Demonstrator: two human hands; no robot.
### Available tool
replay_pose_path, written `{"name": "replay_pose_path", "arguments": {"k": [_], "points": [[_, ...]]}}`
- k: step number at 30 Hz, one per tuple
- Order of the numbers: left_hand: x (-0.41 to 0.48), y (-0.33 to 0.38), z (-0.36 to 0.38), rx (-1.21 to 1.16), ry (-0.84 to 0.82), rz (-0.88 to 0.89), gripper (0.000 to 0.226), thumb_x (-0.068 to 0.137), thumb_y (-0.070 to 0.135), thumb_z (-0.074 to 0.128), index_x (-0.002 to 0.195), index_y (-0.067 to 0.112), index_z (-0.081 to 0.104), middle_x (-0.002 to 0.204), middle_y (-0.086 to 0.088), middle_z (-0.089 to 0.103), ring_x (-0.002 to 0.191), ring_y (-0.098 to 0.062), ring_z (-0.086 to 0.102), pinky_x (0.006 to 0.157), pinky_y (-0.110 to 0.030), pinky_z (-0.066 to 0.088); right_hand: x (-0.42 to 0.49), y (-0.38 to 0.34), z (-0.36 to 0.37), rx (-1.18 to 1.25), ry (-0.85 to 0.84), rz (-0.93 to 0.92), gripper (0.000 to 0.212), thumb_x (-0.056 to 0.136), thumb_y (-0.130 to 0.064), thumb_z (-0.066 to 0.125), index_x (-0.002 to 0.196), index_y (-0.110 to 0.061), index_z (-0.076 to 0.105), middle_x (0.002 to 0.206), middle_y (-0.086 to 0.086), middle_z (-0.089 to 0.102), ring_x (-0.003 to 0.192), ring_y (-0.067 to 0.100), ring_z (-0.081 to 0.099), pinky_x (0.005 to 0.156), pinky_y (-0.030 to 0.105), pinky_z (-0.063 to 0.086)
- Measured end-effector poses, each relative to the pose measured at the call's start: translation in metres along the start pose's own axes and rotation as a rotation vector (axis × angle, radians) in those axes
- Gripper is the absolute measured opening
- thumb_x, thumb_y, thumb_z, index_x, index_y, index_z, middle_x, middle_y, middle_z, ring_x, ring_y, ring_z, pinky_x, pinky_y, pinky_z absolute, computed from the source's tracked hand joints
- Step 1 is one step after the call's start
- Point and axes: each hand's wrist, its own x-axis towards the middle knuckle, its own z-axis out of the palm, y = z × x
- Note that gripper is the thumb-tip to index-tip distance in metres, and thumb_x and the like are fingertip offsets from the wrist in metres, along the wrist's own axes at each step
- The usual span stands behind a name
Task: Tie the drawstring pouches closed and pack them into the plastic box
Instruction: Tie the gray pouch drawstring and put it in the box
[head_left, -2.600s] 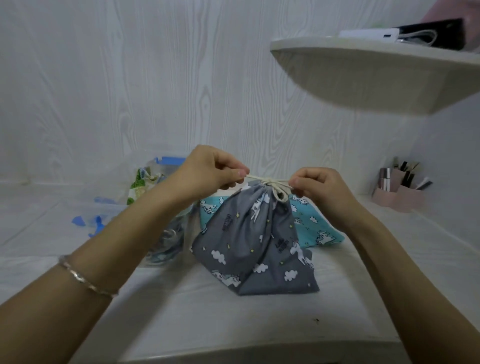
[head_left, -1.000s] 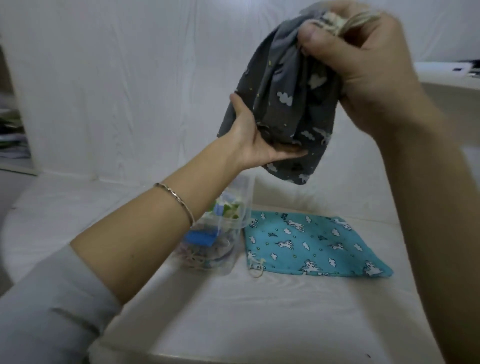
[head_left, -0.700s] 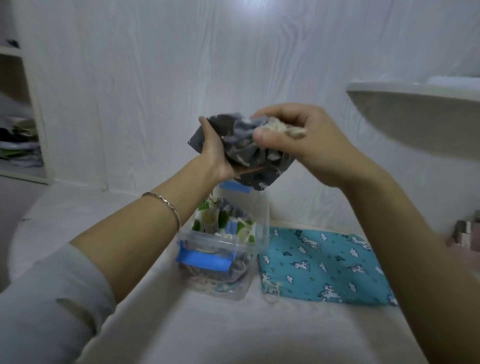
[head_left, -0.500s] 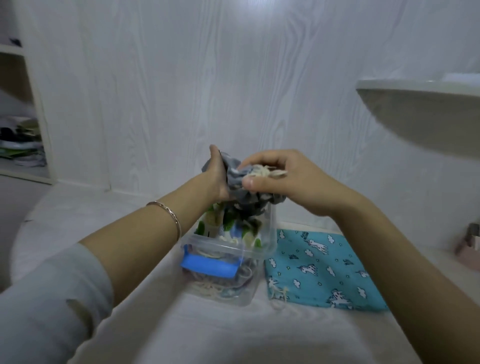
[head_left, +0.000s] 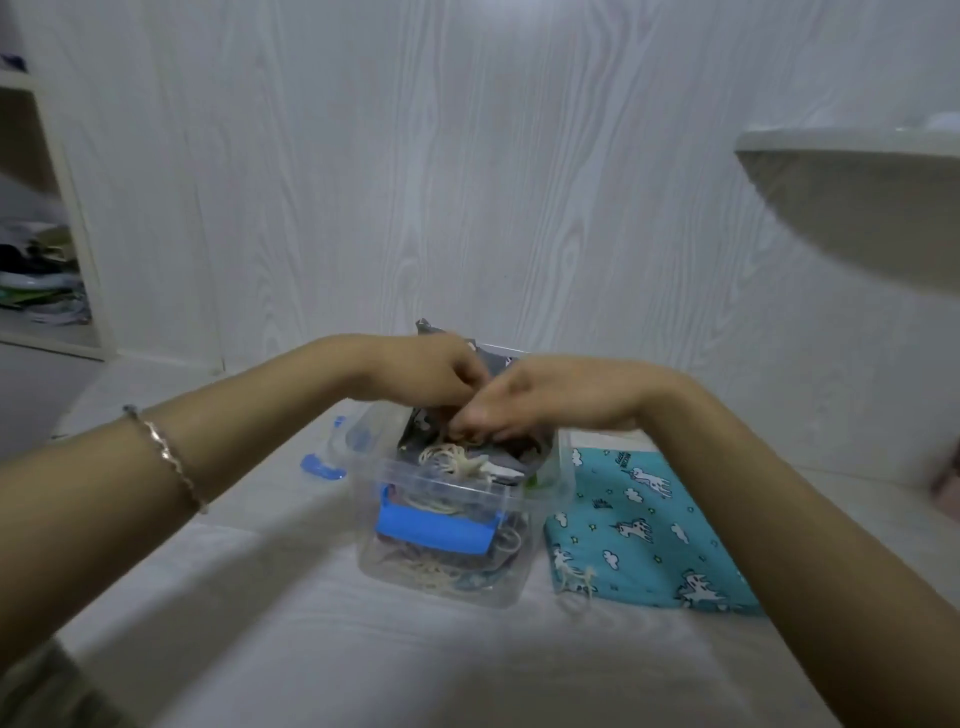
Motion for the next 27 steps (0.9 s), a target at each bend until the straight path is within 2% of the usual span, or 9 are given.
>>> {"name": "replay_pose_path", "arguments": {"k": [3, 5, 9, 12, 15, 17, 19, 24, 27], "points": [[0.004, -0.009, 0.012, 0.132, -0.191, -0.088, 0.023, 0.095, 0.023, 0.057, 0.112, 0.014, 0.067, 0.089, 0.002, 0.066, 0.076, -0.011, 0.059, 0.075, -0.025, 0.052, 0.014, 0.016, -0.045, 0.182, 0.454, 0.040, 0.022, 0.097, -0.011, 0.053, 0.107, 0.000, 0.069, 0.104, 0.017, 0.072, 0.090, 0.020, 0.069, 0.086, 0.030, 0.056], [0.012, -0.015, 0.018, 0.200, -0.280, -0.128, 0.024, 0.096, 0.030, 0.053, 0.110, 0.015, 0.065, 0.080, 0.003, 0.059, 0.068, -0.013, 0.052, 0.065, -0.022, 0.046, 0.041, 0.036, -0.068, 0.076, 0.677, 0.168, 0.019, 0.093, 0.003, 0.051, 0.102, 0.003, 0.068, 0.096, 0.022, 0.069, 0.082, 0.023, 0.064, 0.082, 0.033, 0.057], [0.029, -0.025, 0.025, 0.203, -0.468, -0.226, 0.015, 0.095, 0.030, 0.052, 0.085, 0.020, 0.056, 0.072, -0.001, 0.045, 0.062, -0.017, 0.040, 0.055, -0.023, 0.039, 0.104, 0.066, -0.071, -0.436, 0.440, 0.468, 0.021, 0.085, 0.008, 0.052, 0.097, 0.010, 0.069, 0.098, 0.023, 0.070, 0.080, 0.028, 0.065, 0.075, 0.038, 0.056], [0.038, -0.031, 0.028, 0.217, -0.555, -0.277, 0.022, 0.094, 0.037, 0.052, 0.110, 0.023, 0.058, 0.087, -0.001, 0.050, 0.074, -0.017, 0.046, 0.067, -0.026, 0.048, 0.125, 0.068, -0.055, -0.659, 0.181, 0.581, 0.018, 0.087, -0.003, 0.049, 0.076, 0.000, 0.062, 0.088, 0.019, 0.066, 0.073, 0.027, 0.058, 0.067, 0.033, 0.049], [0.044, -0.035, 0.031, 0.297, -0.639, -0.277, 0.056, 0.090, 0.051, 0.052, 0.140, 0.027, 0.042, 0.130, -0.001, 0.053, 0.114, -0.022, 0.053, 0.102, -0.041, 0.045, 0.134, 0.068, -0.045, -0.470, -0.041, 0.664, 0.033, 0.096, -0.018, 0.045, 0.122, -0.001, 0.058, 0.124, 0.015, 0.061, 0.112, 0.028, 0.061, 0.099, 0.043, 0.049], [0.047, -0.038, 0.035, 0.333, -0.668, -0.258, 0.062, 0.090, 0.054, 0.050, 0.145, 0.029, 0.036, 0.147, -0.001, 0.041, 0.132, -0.026, 0.043, 0.110, -0.046, 0.037, 0.133, 0.065, -0.041, -0.368, -0.060, 0.666, 0.038, 0.099, -0.025, 0.043, 0.132, -0.007, 0.049, 0.131, 0.010, 0.056, 0.121, 0.026, 0.054, 0.108, 0.048, 0.041], [0.048, -0.041, 0.037, 0.323, -0.678, -0.250, 0.065, 0.090, 0.056, 0.049, 0.147, 0.029, 0.032, 0.151, -0.001, 0.035, 0.137, -0.026, 0.037, 0.112, -0.046, 0.033, 0.129, 0.065, -0.040, -0.393, -0.017, 0.643, 0.033, 0.098, -0.028, 0.046, 0.126, -0.011, 0.053, 0.119, 0.007, 0.057, 0.111, 0.023, 0.056, 0.105, 0.047, 0.043], [0.048, -0.042, 0.040, 0.298, -0.679, -0.282, 0.063, 0.093, 0.054, 0.046, 0.149, 0.031, 0.027, 0.154, 0.000, 0.032, 0.139, -0.026, 0.035, 0.113, -0.047, 0.032, 0.123, 0.062, -0.033, -0.441, 0.077, 0.550, 0.009, 0.091, -0.016, 0.055, 0.089, -0.008, 0.058, 0.098, 0.013, 0.063, 0.079, 0.026, 0.057, 0.076, 0.037, 0.054], [0.049, -0.044, 0.043, 0.291, -0.674, -0.276, 0.065, 0.092, 0.056, 0.046, 0.149, 0.030, 0.028, 0.151, 0.000, 0.036, 0.137, -0.025, 0.037, 0.113, -0.044, 0.032, 0.118, 0.049, -0.019, -0.651, 0.106, 0.512, 0.014, 0.094, -0.011, 0.049, 0.081, -0.009, 0.051, 0.085, 0.009, 0.059, 0.078, 0.027, 0.053, 0.066, 0.032, 0.047]]}}
